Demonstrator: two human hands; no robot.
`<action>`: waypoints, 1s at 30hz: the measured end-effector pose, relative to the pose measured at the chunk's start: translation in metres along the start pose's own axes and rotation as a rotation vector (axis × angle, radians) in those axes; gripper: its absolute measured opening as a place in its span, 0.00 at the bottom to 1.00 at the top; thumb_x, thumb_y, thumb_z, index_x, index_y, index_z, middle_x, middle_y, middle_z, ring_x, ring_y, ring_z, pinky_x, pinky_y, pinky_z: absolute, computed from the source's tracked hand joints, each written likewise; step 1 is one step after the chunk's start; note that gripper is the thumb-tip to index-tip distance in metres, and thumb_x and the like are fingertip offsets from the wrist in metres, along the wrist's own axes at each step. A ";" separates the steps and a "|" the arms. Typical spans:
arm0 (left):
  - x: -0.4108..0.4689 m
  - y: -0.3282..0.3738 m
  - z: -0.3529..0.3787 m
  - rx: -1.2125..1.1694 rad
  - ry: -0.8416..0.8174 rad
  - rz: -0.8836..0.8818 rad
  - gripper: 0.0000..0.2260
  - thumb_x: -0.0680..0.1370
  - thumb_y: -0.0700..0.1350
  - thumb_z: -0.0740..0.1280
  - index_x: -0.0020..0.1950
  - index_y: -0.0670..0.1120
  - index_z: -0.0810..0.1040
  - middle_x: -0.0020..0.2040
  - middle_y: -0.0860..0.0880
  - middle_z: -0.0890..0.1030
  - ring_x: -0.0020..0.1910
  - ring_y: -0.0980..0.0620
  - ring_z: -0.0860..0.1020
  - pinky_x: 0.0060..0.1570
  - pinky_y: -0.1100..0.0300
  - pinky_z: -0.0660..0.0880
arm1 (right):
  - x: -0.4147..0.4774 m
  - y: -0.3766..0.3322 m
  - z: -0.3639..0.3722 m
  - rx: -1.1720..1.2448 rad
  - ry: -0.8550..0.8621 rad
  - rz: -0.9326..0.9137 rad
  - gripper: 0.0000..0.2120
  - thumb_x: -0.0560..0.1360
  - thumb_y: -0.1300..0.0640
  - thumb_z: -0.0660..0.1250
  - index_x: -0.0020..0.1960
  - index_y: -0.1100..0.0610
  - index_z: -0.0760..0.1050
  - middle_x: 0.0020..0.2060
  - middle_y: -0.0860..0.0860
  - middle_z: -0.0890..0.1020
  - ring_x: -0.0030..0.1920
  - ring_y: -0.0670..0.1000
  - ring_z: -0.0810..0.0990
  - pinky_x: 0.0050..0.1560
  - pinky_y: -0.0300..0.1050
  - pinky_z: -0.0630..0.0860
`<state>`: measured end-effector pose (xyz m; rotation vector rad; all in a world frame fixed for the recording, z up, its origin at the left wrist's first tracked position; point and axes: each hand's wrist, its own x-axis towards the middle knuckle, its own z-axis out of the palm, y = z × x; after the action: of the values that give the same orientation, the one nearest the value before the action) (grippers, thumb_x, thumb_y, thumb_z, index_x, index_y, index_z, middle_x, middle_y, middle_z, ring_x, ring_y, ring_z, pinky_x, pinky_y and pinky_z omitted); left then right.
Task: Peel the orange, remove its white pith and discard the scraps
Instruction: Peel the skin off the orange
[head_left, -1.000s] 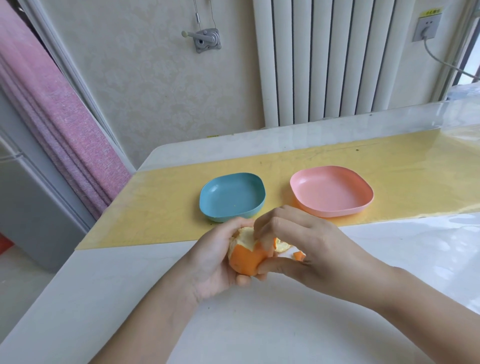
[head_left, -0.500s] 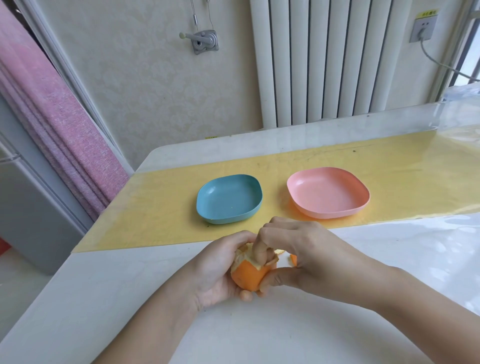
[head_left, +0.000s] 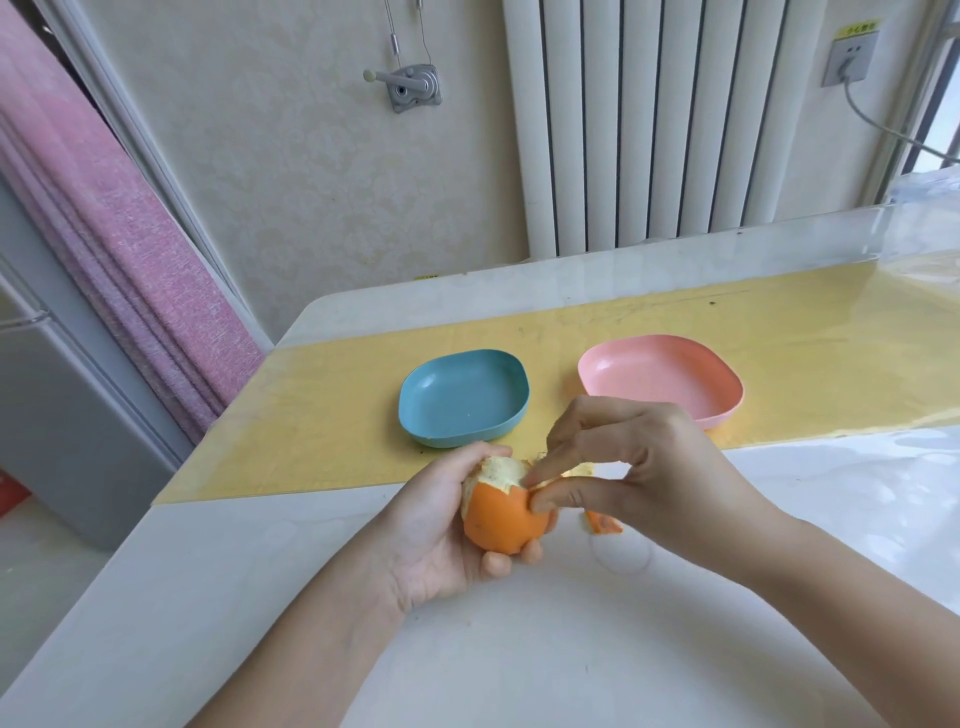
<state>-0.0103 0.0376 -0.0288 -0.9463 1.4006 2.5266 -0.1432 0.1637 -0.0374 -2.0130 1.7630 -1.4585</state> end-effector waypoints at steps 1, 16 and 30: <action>0.000 0.000 0.001 -0.012 -0.003 -0.003 0.14 0.69 0.51 0.62 0.47 0.42 0.77 0.36 0.41 0.77 0.24 0.47 0.75 0.15 0.70 0.63 | 0.001 -0.001 0.000 -0.004 0.006 0.011 0.06 0.69 0.54 0.74 0.44 0.55 0.85 0.40 0.45 0.78 0.38 0.43 0.77 0.34 0.26 0.70; -0.004 0.005 0.002 -0.250 -0.066 0.092 0.14 0.66 0.49 0.66 0.44 0.40 0.77 0.38 0.39 0.77 0.25 0.44 0.76 0.17 0.67 0.66 | 0.006 0.006 -0.011 0.098 0.227 0.204 0.10 0.76 0.51 0.64 0.49 0.52 0.83 0.42 0.46 0.81 0.44 0.45 0.79 0.45 0.33 0.73; 0.003 0.001 -0.001 -0.299 -0.161 0.331 0.20 0.73 0.44 0.60 0.60 0.34 0.75 0.54 0.35 0.77 0.49 0.37 0.77 0.46 0.49 0.80 | 0.000 0.006 0.010 -0.164 0.066 0.023 0.24 0.67 0.40 0.70 0.61 0.48 0.78 0.51 0.43 0.75 0.50 0.40 0.75 0.50 0.34 0.73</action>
<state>-0.0127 0.0358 -0.0296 -0.5622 1.2429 3.0423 -0.1410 0.1571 -0.0465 -2.0337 1.9854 -1.4325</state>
